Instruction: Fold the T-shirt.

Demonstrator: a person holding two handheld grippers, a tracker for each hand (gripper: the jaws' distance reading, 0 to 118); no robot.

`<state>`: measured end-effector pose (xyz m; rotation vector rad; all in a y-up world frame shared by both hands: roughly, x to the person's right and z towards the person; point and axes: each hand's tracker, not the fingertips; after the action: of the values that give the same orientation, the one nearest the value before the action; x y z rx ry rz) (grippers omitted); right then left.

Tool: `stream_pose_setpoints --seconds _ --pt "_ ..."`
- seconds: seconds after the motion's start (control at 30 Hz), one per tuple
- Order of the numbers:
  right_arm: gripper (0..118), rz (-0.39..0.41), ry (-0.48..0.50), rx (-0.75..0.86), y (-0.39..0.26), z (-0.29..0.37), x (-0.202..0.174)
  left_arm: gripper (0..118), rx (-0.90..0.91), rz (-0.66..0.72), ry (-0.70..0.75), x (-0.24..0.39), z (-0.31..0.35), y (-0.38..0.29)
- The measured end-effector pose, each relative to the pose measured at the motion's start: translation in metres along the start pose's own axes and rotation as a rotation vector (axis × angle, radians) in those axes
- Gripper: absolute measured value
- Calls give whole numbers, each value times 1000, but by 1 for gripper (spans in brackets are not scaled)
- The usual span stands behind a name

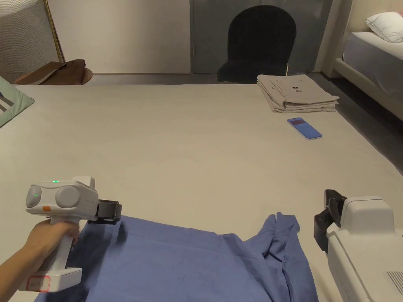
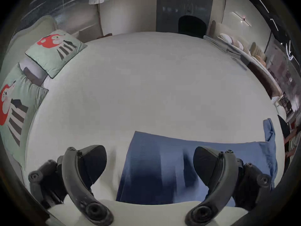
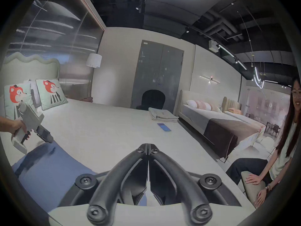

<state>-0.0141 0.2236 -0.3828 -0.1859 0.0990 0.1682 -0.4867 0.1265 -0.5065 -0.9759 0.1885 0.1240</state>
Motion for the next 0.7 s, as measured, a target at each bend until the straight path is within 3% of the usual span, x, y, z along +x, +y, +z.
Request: stream_pose_setpoints --seconds 0.07,0.2,0.27,0.3,0.33,0.5,0.53,0.57,0.6,0.63,0.7 --pt "0 5 -6 -18 -5 -4 0 98 -2 -12 -1 6 -6 -3" --pt "0 1 -1 -49 -12 -7 4 46 -33 -64 18 24 -15 -15" --pt "0 0 2 -75 -14 -10 8 30 -13 -104 13 30 -14 -24" --pt "0 -2 6 -90 -15 -12 10 11 9 -113 13 34 -11 -26" --pt "0 -7 10 -102 -17 -14 13 2 1 -109 8 36 -9 -26" --pt "3 -119 50 -253 -24 -38 27 2 52 -103 14 31 11 -24" --pt "16 -132 62 -306 -27 -50 28 2 82 -87 5 29 21 -23" --pt "16 -137 70 -361 -31 -62 28 2 98 -71 -15 26 29 -23" --pt "23 -155 77 -407 -36 -74 28 2 107 -66 -37 23 36 -22" --pt "41 -160 92 -474 -42 -87 27 2 120 -66 -56 20 43 -21" --pt "100 -154 102 -540 -56 -107 22 2 139 -80 -85 15 58 -21"
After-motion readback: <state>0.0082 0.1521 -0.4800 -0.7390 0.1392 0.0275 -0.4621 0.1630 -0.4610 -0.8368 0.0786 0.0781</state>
